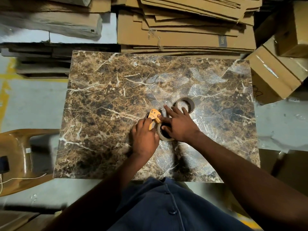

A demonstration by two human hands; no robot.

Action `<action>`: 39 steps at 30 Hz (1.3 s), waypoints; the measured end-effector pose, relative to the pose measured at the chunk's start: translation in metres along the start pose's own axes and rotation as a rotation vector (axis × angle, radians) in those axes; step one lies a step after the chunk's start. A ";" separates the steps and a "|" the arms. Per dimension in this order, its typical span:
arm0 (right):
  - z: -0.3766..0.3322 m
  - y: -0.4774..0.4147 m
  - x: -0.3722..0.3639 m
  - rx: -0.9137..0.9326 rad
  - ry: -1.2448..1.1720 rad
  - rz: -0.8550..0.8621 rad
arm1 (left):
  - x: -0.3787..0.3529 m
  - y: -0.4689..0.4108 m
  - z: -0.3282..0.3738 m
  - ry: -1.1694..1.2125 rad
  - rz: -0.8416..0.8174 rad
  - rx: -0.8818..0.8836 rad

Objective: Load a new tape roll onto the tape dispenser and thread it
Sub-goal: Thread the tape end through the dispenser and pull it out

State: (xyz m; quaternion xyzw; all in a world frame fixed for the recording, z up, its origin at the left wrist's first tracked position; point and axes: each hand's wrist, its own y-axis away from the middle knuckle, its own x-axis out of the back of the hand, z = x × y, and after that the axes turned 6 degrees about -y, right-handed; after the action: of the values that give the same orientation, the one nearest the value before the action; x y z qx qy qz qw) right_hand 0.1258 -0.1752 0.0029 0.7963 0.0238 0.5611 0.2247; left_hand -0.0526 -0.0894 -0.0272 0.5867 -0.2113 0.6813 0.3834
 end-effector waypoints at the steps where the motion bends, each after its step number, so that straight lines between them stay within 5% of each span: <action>1: 0.000 0.001 -0.001 -0.005 -0.010 -0.004 | -0.003 0.003 -0.002 0.026 0.008 0.034; 10: -0.008 0.002 -0.008 -0.041 -0.078 0.003 | 0.012 -0.036 -0.029 0.444 0.070 0.470; 19: -0.008 0.002 -0.010 -0.048 -0.109 0.001 | 0.036 -0.042 -0.085 0.501 -0.075 0.177; 24: -0.017 -0.002 -0.003 -0.055 -0.085 0.016 | 0.040 -0.055 -0.121 0.316 -0.119 -0.047; 30: -0.066 -0.024 0.006 -0.196 0.003 0.072 | 0.047 -0.080 -0.123 0.146 -0.166 -0.165; 39: -0.100 -0.032 -0.016 -0.381 -0.186 0.119 | 0.059 -0.110 -0.120 0.025 -0.196 -0.310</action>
State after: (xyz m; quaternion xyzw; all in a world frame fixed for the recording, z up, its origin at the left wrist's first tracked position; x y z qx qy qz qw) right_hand 0.0362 -0.1176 0.0029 0.7877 -0.1504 0.4918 0.3391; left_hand -0.0454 0.0828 -0.0144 0.5298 -0.2507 0.6073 0.5364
